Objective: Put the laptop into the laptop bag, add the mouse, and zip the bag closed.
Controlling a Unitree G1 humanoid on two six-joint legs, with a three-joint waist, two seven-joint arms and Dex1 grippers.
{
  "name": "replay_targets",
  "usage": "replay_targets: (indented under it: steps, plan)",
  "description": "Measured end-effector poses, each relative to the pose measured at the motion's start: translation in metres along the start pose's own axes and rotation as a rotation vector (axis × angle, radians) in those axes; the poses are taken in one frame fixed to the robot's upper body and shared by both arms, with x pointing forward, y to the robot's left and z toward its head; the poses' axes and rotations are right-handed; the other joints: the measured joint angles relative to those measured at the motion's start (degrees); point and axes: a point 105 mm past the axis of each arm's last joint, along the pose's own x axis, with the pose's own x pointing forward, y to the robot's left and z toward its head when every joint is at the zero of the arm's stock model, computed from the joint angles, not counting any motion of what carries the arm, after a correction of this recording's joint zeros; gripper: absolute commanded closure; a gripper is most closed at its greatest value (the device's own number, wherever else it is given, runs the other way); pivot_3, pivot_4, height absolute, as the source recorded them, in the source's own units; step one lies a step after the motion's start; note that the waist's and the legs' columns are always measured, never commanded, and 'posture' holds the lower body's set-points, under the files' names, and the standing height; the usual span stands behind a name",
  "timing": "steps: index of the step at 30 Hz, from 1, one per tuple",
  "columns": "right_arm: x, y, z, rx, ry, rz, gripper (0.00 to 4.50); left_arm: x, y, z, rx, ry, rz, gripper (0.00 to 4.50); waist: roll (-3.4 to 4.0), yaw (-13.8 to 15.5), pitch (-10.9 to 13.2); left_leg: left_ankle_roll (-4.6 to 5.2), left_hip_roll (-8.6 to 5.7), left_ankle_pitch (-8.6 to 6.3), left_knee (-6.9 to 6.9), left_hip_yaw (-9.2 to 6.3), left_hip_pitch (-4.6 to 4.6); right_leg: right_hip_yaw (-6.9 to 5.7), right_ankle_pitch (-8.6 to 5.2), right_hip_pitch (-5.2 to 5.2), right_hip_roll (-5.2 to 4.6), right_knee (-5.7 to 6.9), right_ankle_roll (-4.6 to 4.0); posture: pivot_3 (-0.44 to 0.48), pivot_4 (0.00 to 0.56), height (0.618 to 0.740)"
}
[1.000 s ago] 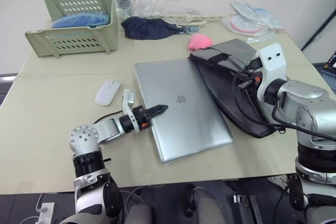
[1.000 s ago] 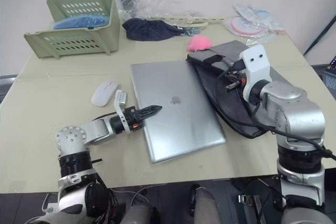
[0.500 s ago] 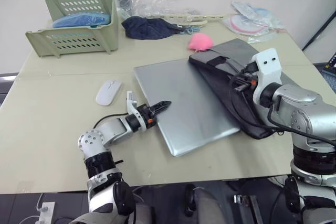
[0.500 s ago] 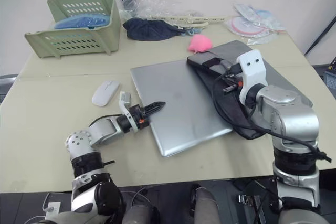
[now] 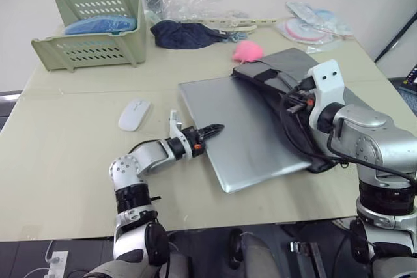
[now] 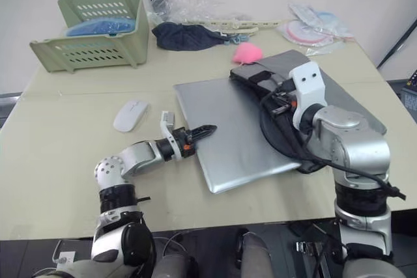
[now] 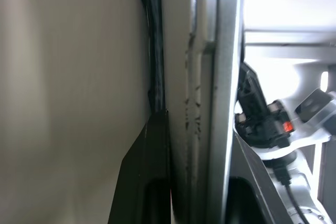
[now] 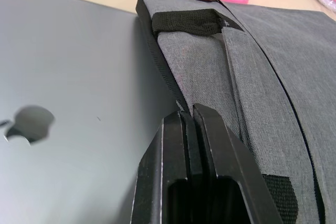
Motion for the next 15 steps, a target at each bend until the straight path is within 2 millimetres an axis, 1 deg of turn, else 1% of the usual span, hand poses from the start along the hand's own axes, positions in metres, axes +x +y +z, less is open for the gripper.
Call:
replay_targets:
  steps: [6, 13, 15]
  plan:
    - [0.000, 0.000, 0.000, 0.003, 0.000, -0.002, 4.48, 0.005, -0.003, -0.001, 0.017, 0.017, 0.007, 4.09, 0.00, 0.0, 0.0, 0.00, 0.00, 0.00, 0.00, 0.01, 0.00, 0.01, 0.00, 0.00, 0.00, 0.00, 0.00, 0.000, 0.150, 0.740]
    - [0.001, 0.001, 0.000, 0.007, -0.002, -0.004, 4.48, 0.007, -0.005, 0.005, 0.045, 0.032, 0.019, 4.09, 0.00, 0.0, 0.0, 0.00, 0.00, 0.00, 0.00, 0.02, 0.01, 0.01, 0.00, 0.00, 0.00, 0.00, 0.00, 0.000, 0.150, 0.740]
    - [0.001, 0.001, 0.000, 0.006, -0.002, -0.005, 4.48, 0.007, -0.003, 0.009, 0.046, 0.036, 0.026, 4.09, 0.00, 0.0, 0.0, 0.00, 0.00, 0.00, 0.00, 0.02, 0.00, -0.01, 0.00, 0.00, 0.01, 0.00, 0.00, 0.000, 0.150, 0.740]
